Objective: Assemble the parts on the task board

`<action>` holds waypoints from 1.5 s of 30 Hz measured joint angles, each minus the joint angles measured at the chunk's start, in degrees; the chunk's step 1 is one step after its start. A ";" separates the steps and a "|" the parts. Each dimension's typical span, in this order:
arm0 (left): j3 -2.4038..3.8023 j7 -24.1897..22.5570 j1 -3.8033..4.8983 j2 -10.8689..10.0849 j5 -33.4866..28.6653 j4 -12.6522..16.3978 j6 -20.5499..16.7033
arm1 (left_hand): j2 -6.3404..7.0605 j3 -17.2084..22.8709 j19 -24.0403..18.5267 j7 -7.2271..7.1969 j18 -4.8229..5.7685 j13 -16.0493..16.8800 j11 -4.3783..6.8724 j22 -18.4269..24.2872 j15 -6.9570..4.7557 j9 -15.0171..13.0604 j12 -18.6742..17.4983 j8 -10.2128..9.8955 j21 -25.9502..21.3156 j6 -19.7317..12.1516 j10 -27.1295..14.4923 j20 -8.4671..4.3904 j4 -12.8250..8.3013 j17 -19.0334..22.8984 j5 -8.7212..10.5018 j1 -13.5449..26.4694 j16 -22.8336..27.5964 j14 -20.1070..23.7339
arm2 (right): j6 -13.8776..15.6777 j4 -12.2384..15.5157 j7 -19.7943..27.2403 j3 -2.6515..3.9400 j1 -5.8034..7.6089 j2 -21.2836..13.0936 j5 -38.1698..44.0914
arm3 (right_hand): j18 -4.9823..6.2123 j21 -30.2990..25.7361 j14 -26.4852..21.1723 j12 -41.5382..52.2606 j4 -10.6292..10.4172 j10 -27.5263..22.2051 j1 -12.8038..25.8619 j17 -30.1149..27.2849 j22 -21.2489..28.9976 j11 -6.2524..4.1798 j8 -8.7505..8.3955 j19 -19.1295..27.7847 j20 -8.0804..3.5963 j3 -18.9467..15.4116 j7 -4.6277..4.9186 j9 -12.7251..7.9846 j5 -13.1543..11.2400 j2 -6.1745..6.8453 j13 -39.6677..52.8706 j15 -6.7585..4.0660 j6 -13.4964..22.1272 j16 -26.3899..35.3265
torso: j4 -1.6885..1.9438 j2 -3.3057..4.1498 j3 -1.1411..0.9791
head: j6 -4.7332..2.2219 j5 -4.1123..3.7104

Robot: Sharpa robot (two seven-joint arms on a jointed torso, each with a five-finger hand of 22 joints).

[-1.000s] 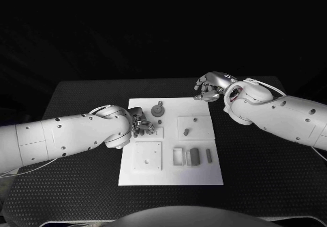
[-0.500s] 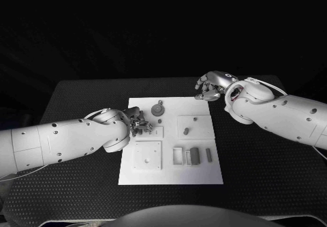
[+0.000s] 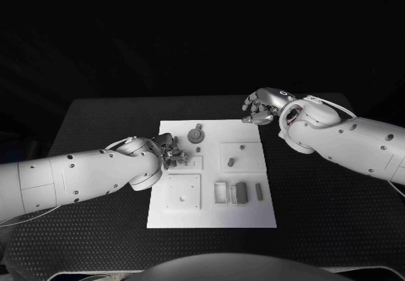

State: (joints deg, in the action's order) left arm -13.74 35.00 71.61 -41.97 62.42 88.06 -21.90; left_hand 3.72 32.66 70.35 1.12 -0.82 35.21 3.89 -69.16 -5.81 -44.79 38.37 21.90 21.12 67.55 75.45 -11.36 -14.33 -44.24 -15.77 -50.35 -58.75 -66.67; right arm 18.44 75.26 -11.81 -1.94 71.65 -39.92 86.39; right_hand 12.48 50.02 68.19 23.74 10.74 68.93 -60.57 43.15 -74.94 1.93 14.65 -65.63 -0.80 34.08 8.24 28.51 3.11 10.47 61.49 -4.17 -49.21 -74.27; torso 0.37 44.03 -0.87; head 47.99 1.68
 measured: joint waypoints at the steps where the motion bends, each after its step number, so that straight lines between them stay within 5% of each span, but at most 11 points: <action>1: 0.00 0.00 -0.02 0.06 -0.06 -0.08 -0.01 | 0.00 0.00 0.00 0.00 0.00 0.00 0.00 0.00 0.00 0.00 0.00 0.00 0.00 0.00 0.00 0.00 0.00 0.06 0.28 0.00 0.00 0.00 | -0.01 0.00 0.00 0.00 0.00 0.00 0.00 | 0.00 0.00 0.00 0.00 0.00 0.00 0.00 0.00 0.00 0.00 0.00 0.00 0.00 0.00 0.00 0.00 0.00 0.00 0.00 0.00 0.00 0.00 | 0.00 0.00 0.01 | 0.03 0.00; 45: 0.12 -0.14 -0.02 0.67 -0.56 -0.95 4.35 | 0.00 0.77 -0.01 0.20 0.00 -0.38 -0.22 -0.17 0.02 0.47 -0.01 -0.66 -0.42 -0.21 -0.01 0.03 -0.12 0.63 2.30 -0.01 0.00 0.00 | -0.35 -0.07 -0.01 0.00 -0.02 0.02 -0.08 | 0.00 0.00 0.00 0.00 -0.16 0.00 -0.01 0.08 0.02 0.00 0.00 0.10 0.10 -0.16 -0.16 0.00 0.00 0.00 -0.05 0.00 -0.07 0.00 | 0.00 -0.01 0.01 | 0.66 -0.21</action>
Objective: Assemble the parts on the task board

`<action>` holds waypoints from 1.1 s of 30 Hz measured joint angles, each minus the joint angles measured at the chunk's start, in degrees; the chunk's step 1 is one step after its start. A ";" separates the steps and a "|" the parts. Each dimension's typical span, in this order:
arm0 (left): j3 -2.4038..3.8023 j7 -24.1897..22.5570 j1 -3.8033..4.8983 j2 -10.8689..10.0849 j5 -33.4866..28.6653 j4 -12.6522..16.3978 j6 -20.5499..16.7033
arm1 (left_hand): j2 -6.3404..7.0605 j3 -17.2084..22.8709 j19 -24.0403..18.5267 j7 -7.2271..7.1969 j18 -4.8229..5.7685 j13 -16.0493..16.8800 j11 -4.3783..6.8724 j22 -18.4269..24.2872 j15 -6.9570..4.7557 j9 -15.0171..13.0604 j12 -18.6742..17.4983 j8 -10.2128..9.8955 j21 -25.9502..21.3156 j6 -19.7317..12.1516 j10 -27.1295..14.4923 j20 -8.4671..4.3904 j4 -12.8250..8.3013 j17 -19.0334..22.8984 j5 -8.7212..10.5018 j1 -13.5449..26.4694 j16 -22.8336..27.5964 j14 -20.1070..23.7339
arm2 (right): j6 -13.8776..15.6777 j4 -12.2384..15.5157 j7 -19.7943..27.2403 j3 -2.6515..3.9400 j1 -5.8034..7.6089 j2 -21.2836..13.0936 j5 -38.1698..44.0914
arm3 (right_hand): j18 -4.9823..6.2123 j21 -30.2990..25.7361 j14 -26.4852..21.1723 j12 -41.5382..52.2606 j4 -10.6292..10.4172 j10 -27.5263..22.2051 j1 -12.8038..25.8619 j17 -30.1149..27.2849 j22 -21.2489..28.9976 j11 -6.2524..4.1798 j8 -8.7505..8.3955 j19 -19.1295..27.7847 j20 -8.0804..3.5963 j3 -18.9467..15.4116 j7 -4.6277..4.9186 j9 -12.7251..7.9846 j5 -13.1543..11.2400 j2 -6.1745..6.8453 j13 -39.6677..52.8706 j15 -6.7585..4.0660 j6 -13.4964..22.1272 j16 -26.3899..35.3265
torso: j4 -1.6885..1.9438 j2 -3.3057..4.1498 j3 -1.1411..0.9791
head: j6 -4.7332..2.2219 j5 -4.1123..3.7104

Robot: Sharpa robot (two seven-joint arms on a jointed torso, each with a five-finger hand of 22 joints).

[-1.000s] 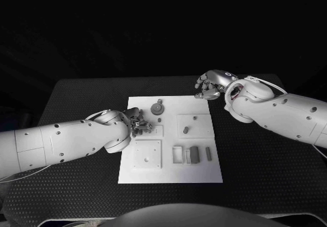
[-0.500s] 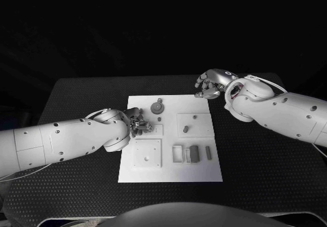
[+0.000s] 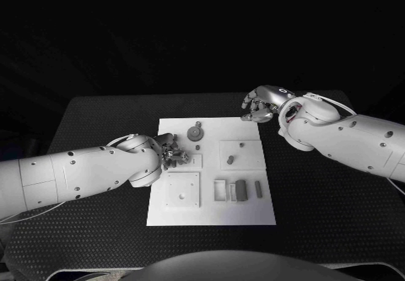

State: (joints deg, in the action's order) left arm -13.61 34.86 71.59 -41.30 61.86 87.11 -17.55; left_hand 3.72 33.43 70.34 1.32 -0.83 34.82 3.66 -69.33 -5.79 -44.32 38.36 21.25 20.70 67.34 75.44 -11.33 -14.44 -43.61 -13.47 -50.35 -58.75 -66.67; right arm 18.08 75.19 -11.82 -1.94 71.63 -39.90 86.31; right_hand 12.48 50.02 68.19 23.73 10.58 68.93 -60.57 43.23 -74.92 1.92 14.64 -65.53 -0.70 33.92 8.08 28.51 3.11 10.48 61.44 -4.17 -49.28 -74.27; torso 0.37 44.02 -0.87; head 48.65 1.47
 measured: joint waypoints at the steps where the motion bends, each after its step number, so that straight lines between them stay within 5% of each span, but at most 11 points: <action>1: 0.00 0.00 0.00 0.02 0.00 -0.02 0.02 | 0.00 0.00 0.00 0.00 0.00 0.00 0.00 -0.01 0.00 -0.01 0.00 0.00 0.00 0.00 0.00 0.00 -0.01 0.03 0.00 0.00 0.00 0.00 | 0.00 0.00 0.00 0.00 0.00 0.00 0.00 | 0.00 0.00 0.00 0.00 0.00 0.00 0.00 0.00 0.00 0.00 0.00 0.00 0.00 0.00 0.00 0.00 0.00 0.00 0.00 0.00 0.00 0.00 | 0.00 0.00 -0.01 | 0.00 0.00; 13: 0.00 0.06 0.03 0.13 -0.24 -0.16 0.01 | 0.54 0.91 0.32 0.01 0.00 -0.17 -0.10 -0.05 0.02 0.22 0.00 0.00 -0.39 -0.01 0.09 -0.12 0.12 0.46 1.49 -0.55 -0.23 -0.02 | -0.01 0.00 0.00 0.00 -0.01 -0.04 -0.02 | 0.00 0.00 0.00 0.00 0.00 0.00 0.00 -0.01 0.00 0.00 0.00 0.00 0.01 0.00 -0.02 0.00 0.00 0.00 0.00 0.00 0.00 0.00 | -0.03 0.00 -0.07 | 0.01 -0.07; 17: 0.02 0.00 0.04 0.16 -0.48 -0.26 0.00 | 0.94 1.07 0.34 0.10 0.00 -0.28 0.02 -0.01 0.08 0.31 0.00 -0.02 -0.68 -0.10 -0.21 -0.12 1.66 0.76 4.20 -1.37 -0.49 -0.06 | -0.01 0.00 0.00 0.00 -0.01 -0.04 -0.02 | 0.00 0.00 0.00 0.00 0.00 0.00 0.00 -0.01 0.00 0.00 0.00 0.01 0.01 0.00 -0.10 -0.01 0.00 0.00 0.00 0.00 0.09 0.00 | -0.03 0.00 -0.08 | 0.01 -0.12; 33: 0.03 -0.08 0.07 0.24 -1.33 -0.63 0.03 | 3.77 0.89 0.56 0.10 0.00 -0.51 0.02 -0.14 0.07 0.47 0.46 -0.12 -1.40 -0.10 -0.22 -0.12 6.31 1.32 4.66 -1.57 -0.94 -0.06 | 0.02 0.00 0.06 0.00 -0.02 -0.06 -0.05 | 0.00 0.00 0.00 0.00 0.00 0.00 0.00 -0.03 0.01 0.00 0.00 0.01 0.02 0.00 0.04 -0.05 0.00 0.00 -0.05 0.00 0.25 0.00 | -0.03 0.00 -0.05 | 0.02 -0.29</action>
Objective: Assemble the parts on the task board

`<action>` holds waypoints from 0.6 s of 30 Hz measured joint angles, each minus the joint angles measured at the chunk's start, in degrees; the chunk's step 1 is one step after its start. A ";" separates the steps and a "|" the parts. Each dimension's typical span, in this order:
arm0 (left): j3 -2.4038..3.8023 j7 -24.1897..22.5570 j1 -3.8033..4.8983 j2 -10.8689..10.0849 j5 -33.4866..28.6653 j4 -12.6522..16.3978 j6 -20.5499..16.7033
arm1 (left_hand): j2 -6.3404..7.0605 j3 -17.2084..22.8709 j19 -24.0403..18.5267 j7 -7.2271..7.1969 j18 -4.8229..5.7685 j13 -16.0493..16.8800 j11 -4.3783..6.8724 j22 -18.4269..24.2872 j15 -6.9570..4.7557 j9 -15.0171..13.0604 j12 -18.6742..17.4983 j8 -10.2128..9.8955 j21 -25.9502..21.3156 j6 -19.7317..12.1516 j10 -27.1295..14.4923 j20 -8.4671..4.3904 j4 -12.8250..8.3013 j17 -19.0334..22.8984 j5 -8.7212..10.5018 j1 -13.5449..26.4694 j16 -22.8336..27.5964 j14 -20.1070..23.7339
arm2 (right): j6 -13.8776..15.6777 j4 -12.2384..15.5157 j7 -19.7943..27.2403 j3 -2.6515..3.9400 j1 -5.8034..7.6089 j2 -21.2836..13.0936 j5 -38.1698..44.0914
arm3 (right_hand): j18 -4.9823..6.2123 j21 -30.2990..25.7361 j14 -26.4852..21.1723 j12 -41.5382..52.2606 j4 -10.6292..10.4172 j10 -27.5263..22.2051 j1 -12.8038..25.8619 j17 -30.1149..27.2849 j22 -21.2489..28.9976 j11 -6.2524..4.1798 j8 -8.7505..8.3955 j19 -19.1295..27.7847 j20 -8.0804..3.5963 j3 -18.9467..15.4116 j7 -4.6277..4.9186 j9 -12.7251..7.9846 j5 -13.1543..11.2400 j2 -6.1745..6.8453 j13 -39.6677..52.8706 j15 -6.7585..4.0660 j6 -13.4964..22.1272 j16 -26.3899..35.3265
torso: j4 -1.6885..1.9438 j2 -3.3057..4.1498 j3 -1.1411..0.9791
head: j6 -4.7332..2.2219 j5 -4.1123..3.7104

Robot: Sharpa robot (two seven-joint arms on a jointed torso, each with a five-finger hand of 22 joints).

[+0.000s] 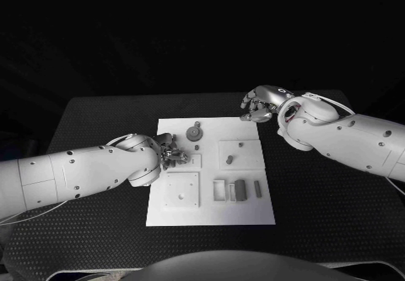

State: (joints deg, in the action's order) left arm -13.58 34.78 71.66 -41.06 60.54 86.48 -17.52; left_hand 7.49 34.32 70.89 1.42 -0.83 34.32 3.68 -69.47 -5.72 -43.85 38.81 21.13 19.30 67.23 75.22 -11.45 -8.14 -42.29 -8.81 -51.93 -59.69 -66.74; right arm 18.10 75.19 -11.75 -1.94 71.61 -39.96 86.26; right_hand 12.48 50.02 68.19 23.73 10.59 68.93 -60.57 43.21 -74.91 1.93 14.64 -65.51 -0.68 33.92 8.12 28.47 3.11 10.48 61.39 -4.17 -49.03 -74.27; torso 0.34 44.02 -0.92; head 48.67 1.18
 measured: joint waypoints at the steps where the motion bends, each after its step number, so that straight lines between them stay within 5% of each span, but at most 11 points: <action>1: 0.00 0.01 0.00 0.00 -0.02 -0.01 0.00 | 0.09 0.01 0.00 0.00 0.00 0.00 0.00 -0.01 0.00 0.00 0.00 0.00 0.00 0.00 0.00 0.00 0.04 0.00 0.14 0.09 0.00 0.00 | 0.00 0.00 0.00 0.00 0.00 0.00 0.00 | 0.00 0.00 0.00 0.00 0.00 0.00 0.00 0.00 0.00 0.00 0.00 0.00 0.00 0.00 0.00 0.00 0.00 0.00 0.00 0.00 0.00 0.00 | 0.01 0.01 0.00 | 0.00 -0.01; 18: -0.01 0.03 -0.01 0.00 -0.40 -0.21 -0.01 | 4.80 0.37 0.08 -0.03 -0.01 -0.26 0.25 -0.40 -0.21 -0.02 0.24 0.02 -0.55 0.00 -0.21 0.08 5.56 0.57 1.89 0.30 -0.66 0.21 | 0.00 -0.01 0.02 0.00 -0.01 -0.02 -0.02 | 0.00 0.00 0.00 0.00 0.00 0.00 0.00 0.04 0.00 0.00 0.00 0.00 0.00 0.00 0.12 0.00 0.00 0.00 0.00 0.00 -0.19 0.00 | -0.01 0.01 0.01 | 0.05 -0.15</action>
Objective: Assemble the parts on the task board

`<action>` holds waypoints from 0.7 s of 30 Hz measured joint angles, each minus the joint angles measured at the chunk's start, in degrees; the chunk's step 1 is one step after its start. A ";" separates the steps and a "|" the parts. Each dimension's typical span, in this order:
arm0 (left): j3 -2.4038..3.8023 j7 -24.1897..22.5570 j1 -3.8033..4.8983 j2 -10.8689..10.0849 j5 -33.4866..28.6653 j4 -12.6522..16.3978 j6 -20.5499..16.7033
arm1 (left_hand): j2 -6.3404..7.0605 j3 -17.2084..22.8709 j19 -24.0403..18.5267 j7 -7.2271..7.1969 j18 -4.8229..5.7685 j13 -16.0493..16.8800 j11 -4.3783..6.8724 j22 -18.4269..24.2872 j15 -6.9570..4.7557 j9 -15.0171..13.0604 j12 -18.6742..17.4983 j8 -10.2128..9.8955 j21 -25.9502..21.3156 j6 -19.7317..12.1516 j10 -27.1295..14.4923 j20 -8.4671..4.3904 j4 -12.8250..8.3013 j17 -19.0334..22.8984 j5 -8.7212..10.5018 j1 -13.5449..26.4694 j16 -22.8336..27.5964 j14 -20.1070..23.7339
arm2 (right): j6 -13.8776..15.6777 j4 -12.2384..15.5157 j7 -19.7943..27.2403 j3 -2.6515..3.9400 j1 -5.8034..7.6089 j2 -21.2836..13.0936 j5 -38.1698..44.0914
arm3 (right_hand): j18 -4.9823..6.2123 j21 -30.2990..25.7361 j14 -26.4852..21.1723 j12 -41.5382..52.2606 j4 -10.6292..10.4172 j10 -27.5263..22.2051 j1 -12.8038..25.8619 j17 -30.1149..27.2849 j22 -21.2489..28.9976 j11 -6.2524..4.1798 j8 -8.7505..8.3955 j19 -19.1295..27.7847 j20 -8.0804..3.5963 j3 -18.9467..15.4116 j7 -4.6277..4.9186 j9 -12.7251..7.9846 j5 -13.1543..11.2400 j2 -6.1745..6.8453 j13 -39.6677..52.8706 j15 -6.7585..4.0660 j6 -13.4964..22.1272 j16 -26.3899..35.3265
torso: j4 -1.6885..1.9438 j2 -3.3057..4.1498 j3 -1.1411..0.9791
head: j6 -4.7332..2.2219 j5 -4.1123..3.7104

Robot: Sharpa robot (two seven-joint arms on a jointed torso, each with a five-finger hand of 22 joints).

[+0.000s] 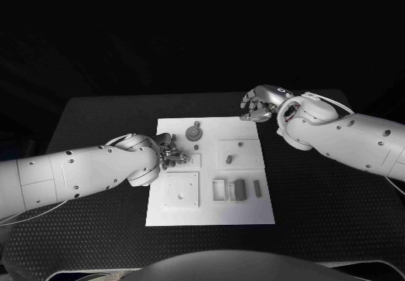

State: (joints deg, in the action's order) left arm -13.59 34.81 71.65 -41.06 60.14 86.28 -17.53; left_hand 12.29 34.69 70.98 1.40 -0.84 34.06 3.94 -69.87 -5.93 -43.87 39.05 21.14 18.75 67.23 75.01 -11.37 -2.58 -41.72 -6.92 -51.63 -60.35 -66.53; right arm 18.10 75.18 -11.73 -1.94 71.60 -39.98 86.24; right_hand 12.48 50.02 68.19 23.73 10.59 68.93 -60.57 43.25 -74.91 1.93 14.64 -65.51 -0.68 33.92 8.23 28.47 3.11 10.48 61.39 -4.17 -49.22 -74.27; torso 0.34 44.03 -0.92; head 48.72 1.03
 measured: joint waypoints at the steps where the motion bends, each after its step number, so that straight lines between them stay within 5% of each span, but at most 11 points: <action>1: 0.00 0.00 0.00 0.00 -0.01 0.00 0.00 | 0.00 -0.08 0.00 0.00 0.00 0.00 0.00 -0.02 0.00 0.00 0.00 0.00 -0.07 0.00 0.00 0.00 0.41 0.00 0.10 0.00 0.00 0.00 | 0.00 0.00 0.00 0.00 0.00 0.00 0.00 | 0.00 0.00 0.00 0.00 0.00 0.00 0.00 0.00 0.00 0.00 0.00 0.00 0.00 0.00 0.00 0.00 0.00 0.00 0.00 0.00 0.00 0.00 | 0.00 0.00 0.00 | 0.00 -0.01; 11: -0.01 -0.01 0.00 -0.02 -0.08 -0.02 0.00 | 2.03 -0.25 0.20 0.00 0.00 -0.13 0.01 -0.37 -0.21 0.00 0.43 0.00 -0.40 0.00 -0.01 -0.19 3.49 0.28 3.14 -0.18 -0.23 0.21 | 0.00 0.00 0.01 0.00 0.00 -0.01 -0.01 | 0.00 0.00 0.00 0.22 0.00 0.00 0.00 -0.01 0.00 0.00 0.00 0.00 0.00 0.00 -0.02 0.00 0.00 0.00 0.00 0.00 -0.01 0.00 | 0.01 0.01 0.01 | 0.00 -0.12; 21: -0.01 -0.06 -0.02 -0.12 -0.12 0.01 0.00 | 2.46 -0.41 0.20 0.00 0.00 -0.13 0.01 -0.45 -0.21 0.00 0.43 -0.01 -0.44 0.00 -0.01 -0.19 4.67 0.34 3.21 -0.01 -0.44 0.21 | -0.01 0.00 0.02 0.00 0.00 -0.03 -0.02 | 0.00 0.00 0.00 0.22 0.00 0.00 0.00 -0.02 0.00 0.00 0.00 0.00 0.00 0.00 -0.07 0.01 0.00 0.00 0.00 0.00 -0.01 0.00 | 0.02 0.00 0.01 | 0.00 -0.14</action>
State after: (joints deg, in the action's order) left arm -13.60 34.75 71.63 -41.18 60.02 86.28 -17.53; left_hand 14.75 34.28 71.18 1.40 -0.84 33.93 3.94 -70.33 -6.14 -43.87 39.48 21.14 18.32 67.23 75.00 -11.55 2.09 -41.38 -3.71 -51.64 -60.79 -66.32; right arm 18.09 75.18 -11.71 -1.94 71.60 -40.01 86.22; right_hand 12.48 50.02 68.19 23.96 10.59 68.93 -60.57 43.23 -74.91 1.93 14.65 -65.50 -0.67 33.92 8.16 28.48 3.11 10.48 61.40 -4.17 -49.23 -74.27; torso 0.35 44.03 -0.91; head 48.72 0.88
